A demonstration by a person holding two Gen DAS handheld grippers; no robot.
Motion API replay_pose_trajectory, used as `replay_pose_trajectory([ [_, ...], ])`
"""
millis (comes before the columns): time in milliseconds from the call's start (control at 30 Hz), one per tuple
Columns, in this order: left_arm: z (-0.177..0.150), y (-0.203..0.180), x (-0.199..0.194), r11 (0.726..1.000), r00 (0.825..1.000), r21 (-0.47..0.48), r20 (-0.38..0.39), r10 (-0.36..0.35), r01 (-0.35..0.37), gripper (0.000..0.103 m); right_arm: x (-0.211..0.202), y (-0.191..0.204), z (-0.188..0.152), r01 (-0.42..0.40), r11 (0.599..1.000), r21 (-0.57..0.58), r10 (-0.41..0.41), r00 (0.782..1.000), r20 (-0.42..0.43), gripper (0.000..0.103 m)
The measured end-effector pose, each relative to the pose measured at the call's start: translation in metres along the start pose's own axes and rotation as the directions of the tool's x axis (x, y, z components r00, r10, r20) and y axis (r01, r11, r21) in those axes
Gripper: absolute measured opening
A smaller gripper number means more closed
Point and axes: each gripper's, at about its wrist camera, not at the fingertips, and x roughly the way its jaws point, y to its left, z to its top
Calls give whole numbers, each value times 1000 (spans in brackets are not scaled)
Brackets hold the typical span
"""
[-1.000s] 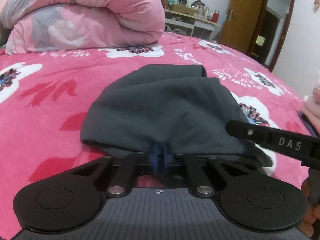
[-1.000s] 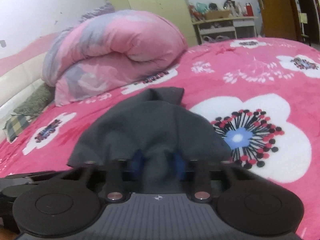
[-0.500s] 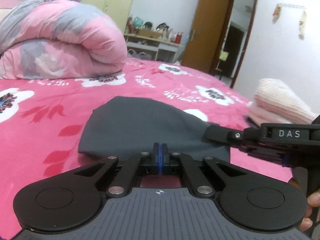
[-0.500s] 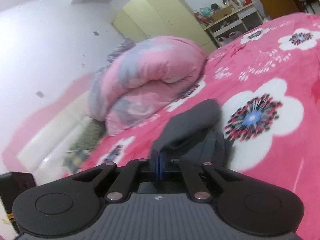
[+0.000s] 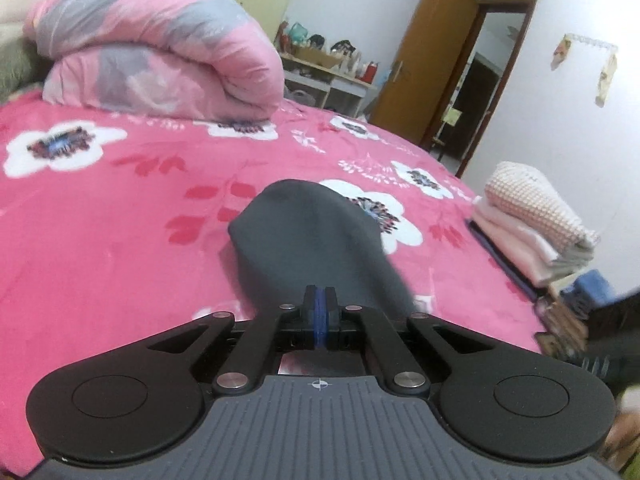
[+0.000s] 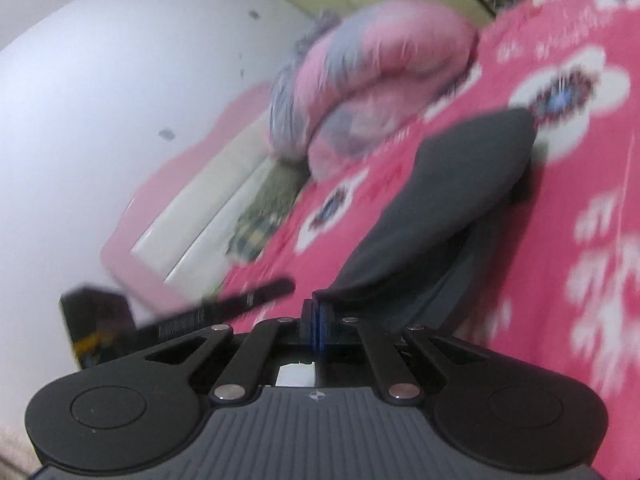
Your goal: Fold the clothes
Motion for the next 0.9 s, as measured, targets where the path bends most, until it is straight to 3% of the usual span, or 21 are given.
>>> replay_pose_trajectory([
  [33,1,-1,2,1000,1000,-2,-14,-16,16,24,2,3,-6,-5,1000,-10,5,1000,-23,1],
  [133,4,-17,18,998,998,35,-37,-59,60,58,10,12,-24,-18,998,-52,13,996,-92,1],
  [200,4,-34,41,991,994,108,-79,-75,83,73,16,18,-36,-29,996,-79,17,990,-138,1],
  [300,4,-59,77,972,987,213,-146,-71,102,73,22,26,-48,23,988,-150,-50,983,-175,3],
  [400,-4,-70,110,959,979,282,-201,21,37,70,17,28,-51,68,981,-179,-101,978,-181,4],
  [467,-7,-71,127,955,971,298,-231,64,8,56,5,28,-49,79,981,-177,-108,981,-161,11],
  [533,-10,-64,136,961,964,276,-253,85,-12,36,-15,26,-46,104,979,-174,-123,987,-107,33],
  [567,-11,-60,138,966,962,258,-257,93,-24,29,-26,24,-45,117,978,-173,-132,988,-79,37],
  [633,-11,-48,134,976,962,216,-257,97,-41,5,-48,15,-42,135,979,-151,-140,990,-26,39],
  [733,-8,-33,114,987,971,144,-213,106,-76,1,-63,-5,-27,157,986,-63,-155,987,32,40],
  [900,2,-9,81,979,976,92,-104,192,-183,0,-54,-42,12,208,975,72,-215,972,98,40],
])
